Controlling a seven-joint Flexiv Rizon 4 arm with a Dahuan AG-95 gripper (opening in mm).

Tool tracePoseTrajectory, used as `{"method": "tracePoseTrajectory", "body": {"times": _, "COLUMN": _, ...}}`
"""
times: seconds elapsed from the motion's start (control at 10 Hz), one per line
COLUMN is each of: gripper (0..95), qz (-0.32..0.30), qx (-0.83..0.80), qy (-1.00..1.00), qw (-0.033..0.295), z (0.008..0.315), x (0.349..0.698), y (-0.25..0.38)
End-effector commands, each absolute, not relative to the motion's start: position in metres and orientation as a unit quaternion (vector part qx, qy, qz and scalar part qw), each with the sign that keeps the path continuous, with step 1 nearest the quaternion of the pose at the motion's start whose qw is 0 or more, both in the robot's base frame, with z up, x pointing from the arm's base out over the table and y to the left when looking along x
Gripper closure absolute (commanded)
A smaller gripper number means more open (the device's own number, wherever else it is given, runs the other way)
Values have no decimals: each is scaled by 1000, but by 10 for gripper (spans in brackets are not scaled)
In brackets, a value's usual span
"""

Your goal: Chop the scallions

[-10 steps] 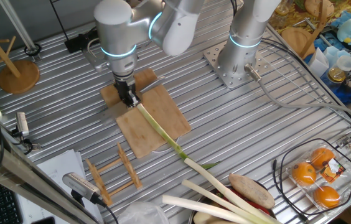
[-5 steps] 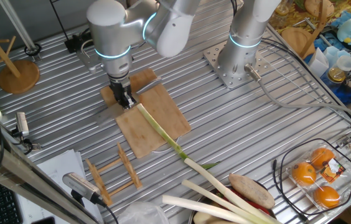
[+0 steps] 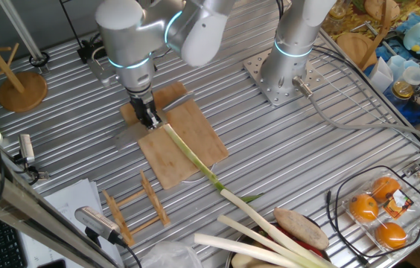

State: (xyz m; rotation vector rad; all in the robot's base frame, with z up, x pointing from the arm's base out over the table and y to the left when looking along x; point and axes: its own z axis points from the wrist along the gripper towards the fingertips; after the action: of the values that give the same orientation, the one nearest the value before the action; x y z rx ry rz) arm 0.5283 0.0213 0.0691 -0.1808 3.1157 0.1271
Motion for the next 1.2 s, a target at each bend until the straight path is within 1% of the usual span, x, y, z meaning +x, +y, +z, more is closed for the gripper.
{"method": "tracePoseTrajectory", "body": {"times": 0.1, "gripper": 950, "qz": 39, "qx": -45, "qy": 998, "qw": -1, "z": 84, "x": 521, "y": 26}}
{"method": "tracePoseTrajectory", "body": {"times": 0.4, "gripper": 950, "qz": 33, "qx": -27, "qy": 999, "qw": 1, "z": 92, "x": 506, "y": 36}}
{"method": "tracePoseTrajectory", "body": {"times": 0.6, "gripper": 950, "qz": 29, "qx": -24, "qy": 999, "qw": 2, "z": 85, "x": 494, "y": 49}}
{"method": "tracePoseTrajectory", "body": {"times": 0.7, "gripper": 950, "qz": 28, "qx": -25, "qy": 999, "qw": 2, "z": 83, "x": 493, "y": 52}}
{"method": "tracePoseTrajectory", "body": {"times": 0.8, "gripper": 950, "qz": 21, "qx": -22, "qy": 1000, "qw": 2, "z": 79, "x": 492, "y": 69}}
{"method": "tracePoseTrajectory", "body": {"times": 1.2, "gripper": 950, "qz": 24, "qx": -24, "qy": 999, "qw": 1, "z": 82, "x": 491, "y": 78}}
